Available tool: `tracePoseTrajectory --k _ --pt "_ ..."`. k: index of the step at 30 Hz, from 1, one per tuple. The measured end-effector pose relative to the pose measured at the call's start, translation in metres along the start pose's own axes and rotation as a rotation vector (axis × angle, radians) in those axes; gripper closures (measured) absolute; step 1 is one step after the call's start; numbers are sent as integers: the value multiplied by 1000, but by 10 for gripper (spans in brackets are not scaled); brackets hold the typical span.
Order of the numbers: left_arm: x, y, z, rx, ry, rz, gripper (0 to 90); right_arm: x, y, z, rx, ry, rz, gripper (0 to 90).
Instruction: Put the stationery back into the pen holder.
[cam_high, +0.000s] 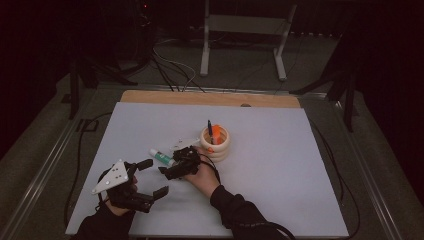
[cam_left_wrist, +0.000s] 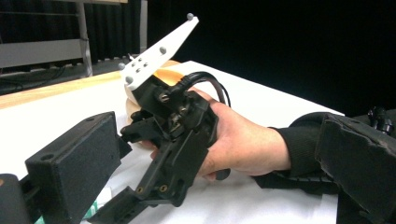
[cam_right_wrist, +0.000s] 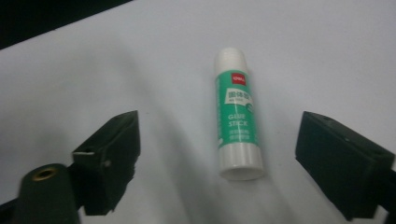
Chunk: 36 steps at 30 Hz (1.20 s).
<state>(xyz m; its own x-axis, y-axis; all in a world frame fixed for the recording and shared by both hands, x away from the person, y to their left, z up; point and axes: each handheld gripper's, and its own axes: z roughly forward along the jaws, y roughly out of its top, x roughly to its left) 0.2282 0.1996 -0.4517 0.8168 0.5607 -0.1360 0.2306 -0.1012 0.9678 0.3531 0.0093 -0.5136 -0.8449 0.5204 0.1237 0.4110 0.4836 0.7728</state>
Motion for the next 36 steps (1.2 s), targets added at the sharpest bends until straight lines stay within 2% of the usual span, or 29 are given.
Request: tracePoseTrajectory --k 1,8,10,14,21,27,31,36 --pt "0 0 0 0 1 0 4 0 0 0 0 0 0 165" --pt "1 -1 0 2 2 -4 4 -4 1 7 26 -23 11 326" --pt "1 0 0 -1 2 -2 4 -4 2 10 35 -27 12 345" --pt "1 0 0 0 3 -3 4 -2 3 15 62 -47 -17 411" --pt "1 0 0 2 3 -2 4 -5 4 24 103 -45 -9 512" --pt "2 0 0 2 4 -3 4 -2 6 28 124 -62 -35 631" --pt "2 0 0 1 7 -4 4 0 7 28 130 -69 -54 648" --pt "2 -1 0 3 8 -5 4 2 6 26 131 -72 -50 655"
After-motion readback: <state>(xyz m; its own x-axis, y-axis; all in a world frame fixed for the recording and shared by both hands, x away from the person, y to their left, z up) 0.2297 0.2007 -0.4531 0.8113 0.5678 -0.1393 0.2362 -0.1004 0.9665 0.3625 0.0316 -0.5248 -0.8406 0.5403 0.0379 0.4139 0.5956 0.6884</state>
